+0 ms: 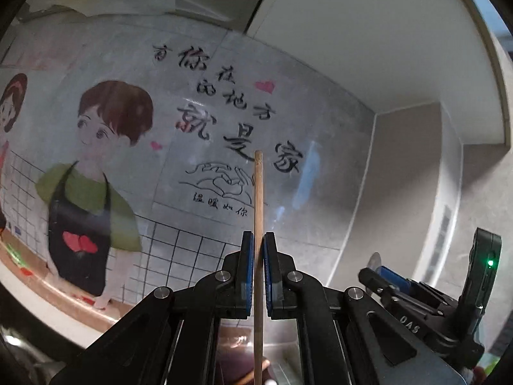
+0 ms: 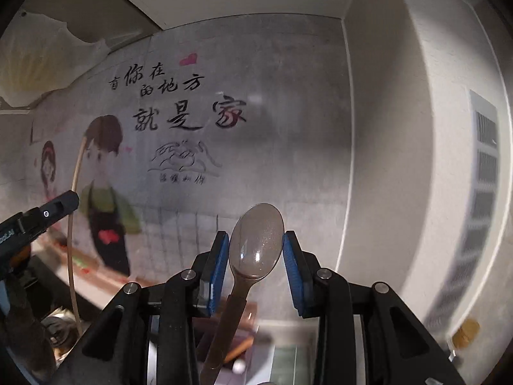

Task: Organize utensils
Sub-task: 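Carry the chopstick and metal spoon with both grippers and lower them into the caddy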

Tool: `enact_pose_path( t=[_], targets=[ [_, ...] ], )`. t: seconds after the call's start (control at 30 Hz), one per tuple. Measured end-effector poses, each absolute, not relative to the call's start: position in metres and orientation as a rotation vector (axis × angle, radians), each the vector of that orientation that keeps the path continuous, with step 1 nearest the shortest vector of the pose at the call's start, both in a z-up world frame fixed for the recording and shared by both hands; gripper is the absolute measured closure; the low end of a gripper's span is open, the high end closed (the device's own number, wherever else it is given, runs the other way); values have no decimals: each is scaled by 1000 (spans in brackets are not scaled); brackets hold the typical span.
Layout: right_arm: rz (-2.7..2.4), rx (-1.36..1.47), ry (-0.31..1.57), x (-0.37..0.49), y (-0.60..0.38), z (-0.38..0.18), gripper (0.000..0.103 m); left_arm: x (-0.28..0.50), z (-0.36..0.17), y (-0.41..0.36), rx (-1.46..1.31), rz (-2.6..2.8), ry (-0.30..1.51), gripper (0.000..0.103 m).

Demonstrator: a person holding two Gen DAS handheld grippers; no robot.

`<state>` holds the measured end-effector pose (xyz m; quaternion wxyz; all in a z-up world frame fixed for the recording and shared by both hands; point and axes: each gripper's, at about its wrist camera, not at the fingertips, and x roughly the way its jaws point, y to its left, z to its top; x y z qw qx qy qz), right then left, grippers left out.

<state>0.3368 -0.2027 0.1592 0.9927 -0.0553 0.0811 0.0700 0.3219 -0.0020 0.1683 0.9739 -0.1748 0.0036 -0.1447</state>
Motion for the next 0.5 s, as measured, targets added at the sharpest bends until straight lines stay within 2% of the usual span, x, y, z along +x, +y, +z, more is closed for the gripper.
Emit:
enact_pose_path(
  t=[0.23,0.5],
  targets=[
    [148,-163,247,407,-184,97,71,410,104,-27,-279,-198,136,97],
    [173,-157,308,446,-181,47,71,452,55,-37,-260,-103,183,97]
  ],
)
